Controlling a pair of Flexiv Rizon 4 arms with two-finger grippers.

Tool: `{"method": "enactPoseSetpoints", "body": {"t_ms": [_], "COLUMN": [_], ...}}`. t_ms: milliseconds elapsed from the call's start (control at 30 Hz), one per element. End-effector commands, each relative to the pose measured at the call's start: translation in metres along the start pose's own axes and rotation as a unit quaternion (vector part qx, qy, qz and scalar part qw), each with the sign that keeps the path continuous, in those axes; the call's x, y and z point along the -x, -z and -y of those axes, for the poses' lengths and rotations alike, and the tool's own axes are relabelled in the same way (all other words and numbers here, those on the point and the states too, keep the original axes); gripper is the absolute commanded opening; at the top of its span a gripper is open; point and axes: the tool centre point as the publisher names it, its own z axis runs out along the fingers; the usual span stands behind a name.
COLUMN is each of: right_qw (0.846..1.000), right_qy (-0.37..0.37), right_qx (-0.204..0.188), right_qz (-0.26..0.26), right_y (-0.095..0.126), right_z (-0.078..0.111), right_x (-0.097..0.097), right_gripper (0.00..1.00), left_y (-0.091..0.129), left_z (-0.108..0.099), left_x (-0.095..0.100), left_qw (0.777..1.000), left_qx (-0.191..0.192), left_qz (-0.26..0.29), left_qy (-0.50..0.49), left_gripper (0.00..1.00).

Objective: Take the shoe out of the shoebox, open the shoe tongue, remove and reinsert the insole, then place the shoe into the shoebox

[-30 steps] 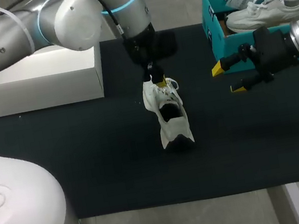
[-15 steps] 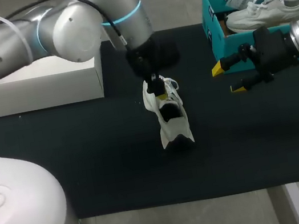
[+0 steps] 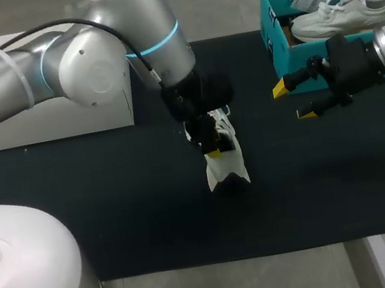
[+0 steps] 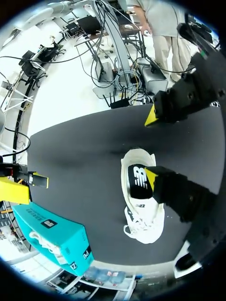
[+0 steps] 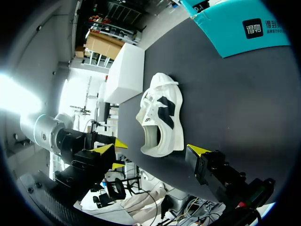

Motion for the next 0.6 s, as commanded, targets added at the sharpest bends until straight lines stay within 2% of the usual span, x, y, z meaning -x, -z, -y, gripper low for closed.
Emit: {"method": "enactPoseSetpoints", "body": {"t_ms": [33,400,600], "right_qw": [1.000,1.000,1.000], "right_qy": [-0.001,-0.001,-0.001], "right_qx": [0.001,0.001,0.001], "right_qz": [0.002,0.002,0.002], "right_y": [-0.001,-0.001,-0.001], "right_z": [0.001,0.001,0.001], "right_x": [-0.001,-0.001,-0.001], "right_gripper": [1.00,1.00,1.00], "left_y": [-0.013,-0.049,-0.065], "left_z": [0.001,0.009,0.008], "left_x": [0.001,0.004,0.011], "left_qw": [1.000,1.000,0.999], "left_qx": [0.006,0.016,0.040], "left_qz": [-0.002,-0.007,-0.015], "left_qy": [0.004,0.018,0.024], "left_gripper": [1.00,1.00,1.00]}}
